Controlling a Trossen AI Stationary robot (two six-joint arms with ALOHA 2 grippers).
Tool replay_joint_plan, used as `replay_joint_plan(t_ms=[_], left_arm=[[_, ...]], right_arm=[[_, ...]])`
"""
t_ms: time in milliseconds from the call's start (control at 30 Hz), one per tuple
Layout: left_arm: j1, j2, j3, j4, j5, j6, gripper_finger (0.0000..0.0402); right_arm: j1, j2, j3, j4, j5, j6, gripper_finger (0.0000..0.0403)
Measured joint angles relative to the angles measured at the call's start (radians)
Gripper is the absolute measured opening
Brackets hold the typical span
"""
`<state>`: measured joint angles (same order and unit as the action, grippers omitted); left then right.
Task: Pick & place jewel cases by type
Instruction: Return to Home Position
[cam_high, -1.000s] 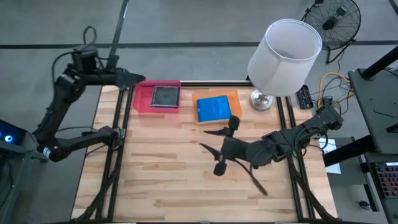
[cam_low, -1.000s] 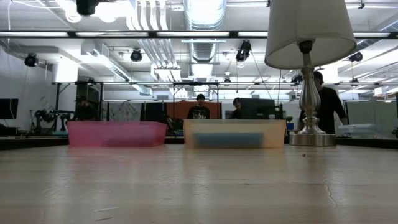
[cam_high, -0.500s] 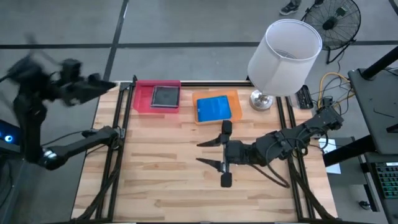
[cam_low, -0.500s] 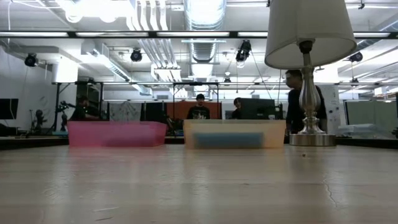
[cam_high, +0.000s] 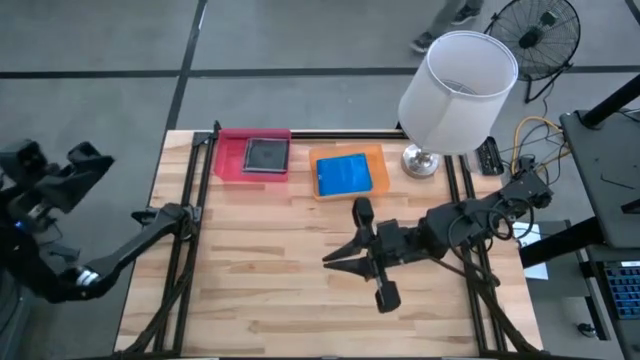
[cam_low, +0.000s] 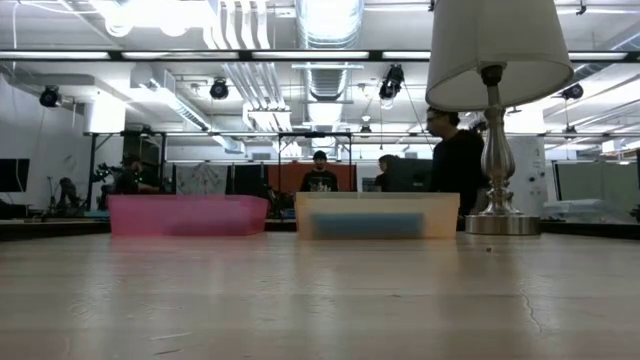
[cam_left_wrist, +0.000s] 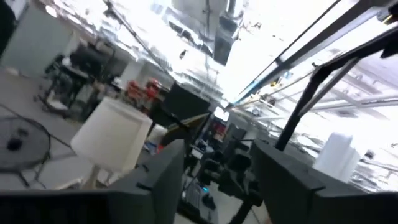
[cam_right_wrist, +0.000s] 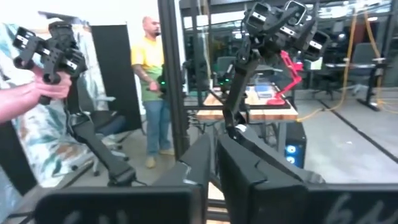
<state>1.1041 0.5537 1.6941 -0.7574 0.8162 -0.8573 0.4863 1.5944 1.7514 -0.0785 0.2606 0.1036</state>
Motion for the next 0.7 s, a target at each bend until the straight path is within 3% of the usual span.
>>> replay_joint_plan(t_ms=[200, 333, 467, 700], left_arm=[[0.219, -0.01, 0.028, -0.009, 0.182, -0.035, 0.0116], [0.402, -0.025, 0.043, -0.008, 0.419, -0.041, 0.0076], [0.537, -0.041, 0.074, -0.073, 0.496, 0.048, 0.0024], [0.498, -0.047, 0.074, -0.074, 0.49, 0.049, 0.0001]], right_arm=[[0.001, 0.005, -0.002, -0.001, -0.031, 0.002, 0.0009], [0.0, 0.006, -0.004, -0.013, -0.015, 0.002, 0.0009], [0.0, 0.01, -0.004, -0.016, 0.048, -0.001, 0.0009], [0.0, 0.01, -0.004, -0.017, 0.054, 0.015, 0.0009]])
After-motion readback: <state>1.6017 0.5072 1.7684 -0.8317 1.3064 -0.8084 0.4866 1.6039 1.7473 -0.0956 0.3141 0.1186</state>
